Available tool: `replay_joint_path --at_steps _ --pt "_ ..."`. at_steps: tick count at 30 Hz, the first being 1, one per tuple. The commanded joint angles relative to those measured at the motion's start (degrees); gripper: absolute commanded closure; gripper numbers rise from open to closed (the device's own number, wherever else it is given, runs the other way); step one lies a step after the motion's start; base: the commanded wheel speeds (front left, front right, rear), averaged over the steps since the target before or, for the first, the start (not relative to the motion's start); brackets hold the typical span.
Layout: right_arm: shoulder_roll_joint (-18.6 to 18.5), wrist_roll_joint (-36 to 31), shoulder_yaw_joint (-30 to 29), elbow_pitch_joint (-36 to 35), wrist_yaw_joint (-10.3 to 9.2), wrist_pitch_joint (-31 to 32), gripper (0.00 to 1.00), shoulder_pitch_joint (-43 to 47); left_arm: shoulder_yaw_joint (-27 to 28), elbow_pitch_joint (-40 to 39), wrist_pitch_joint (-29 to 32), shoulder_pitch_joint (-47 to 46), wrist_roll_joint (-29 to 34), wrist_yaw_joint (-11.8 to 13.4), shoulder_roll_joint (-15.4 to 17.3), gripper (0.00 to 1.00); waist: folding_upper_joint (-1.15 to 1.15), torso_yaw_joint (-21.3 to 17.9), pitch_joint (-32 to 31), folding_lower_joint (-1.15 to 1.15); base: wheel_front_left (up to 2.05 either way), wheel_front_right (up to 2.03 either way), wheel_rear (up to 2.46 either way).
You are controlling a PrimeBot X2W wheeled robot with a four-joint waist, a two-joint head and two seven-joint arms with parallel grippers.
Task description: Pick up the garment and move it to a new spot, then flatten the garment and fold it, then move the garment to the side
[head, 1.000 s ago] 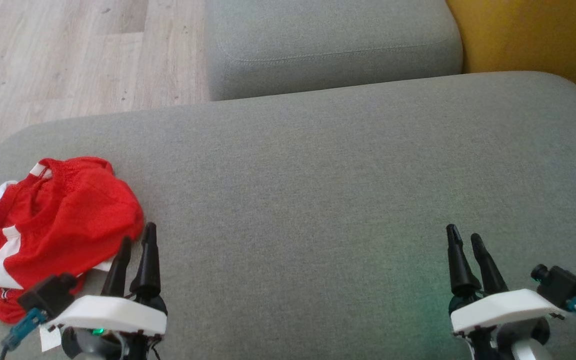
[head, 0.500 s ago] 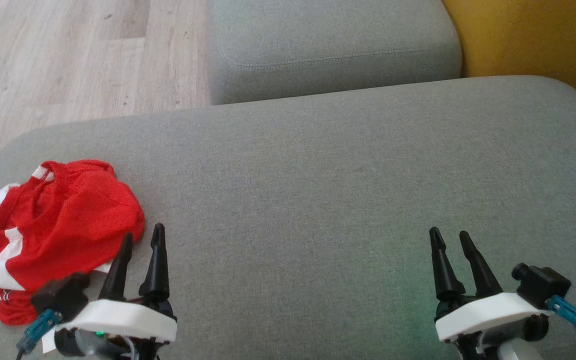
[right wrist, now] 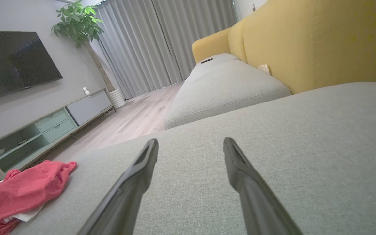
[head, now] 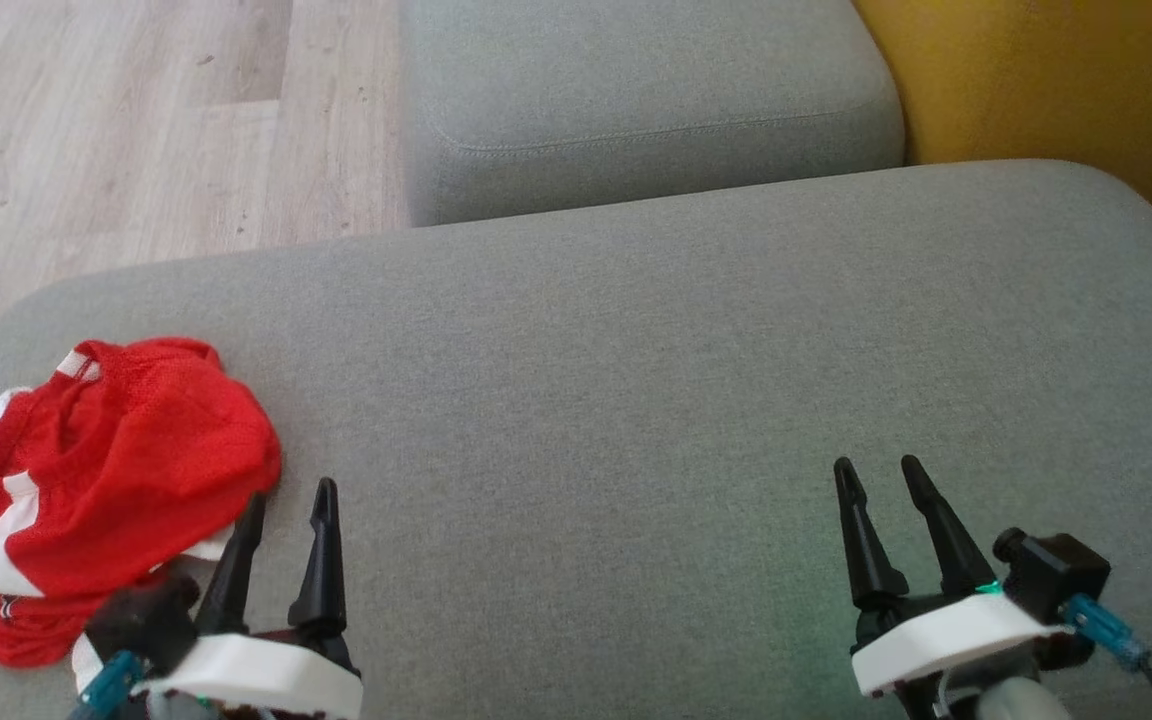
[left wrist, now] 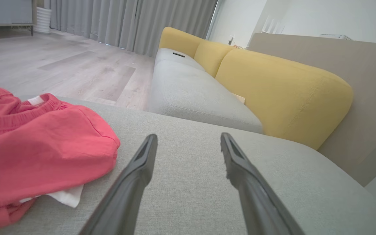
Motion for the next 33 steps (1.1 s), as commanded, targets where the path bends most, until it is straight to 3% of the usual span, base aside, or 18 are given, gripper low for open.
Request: replay_joint_path --at_steps 1,23,33 --pt "-0.6 -2.1 1.4 -2.3 0.37 -1.1 0.0 -2.0 1.6 -2.2 -1.1 -1.5 2.2 0.3 0.6 0.0 0.0 -0.1 -0.1 0.0 0.0 0.0 0.0" --pt "-0.5 -18.0 3.5 -4.8 0.45 -4.8 0.0 -1.2 -0.1 -4.9 -4.8 0.4 16.5 0.6 0.8 0.0 0.0 0.2 -0.7 0.0 0.0 0.0 0.0" --pt "-0.1 -18.3 2.8 -4.9 0.45 -4.8 0.0 -0.8 0.1 -4.6 -4.8 0.0 16.5 0.5 0.8 0.0 0.0 1.0 -0.3 0.0 0.0 0.0 0.0"
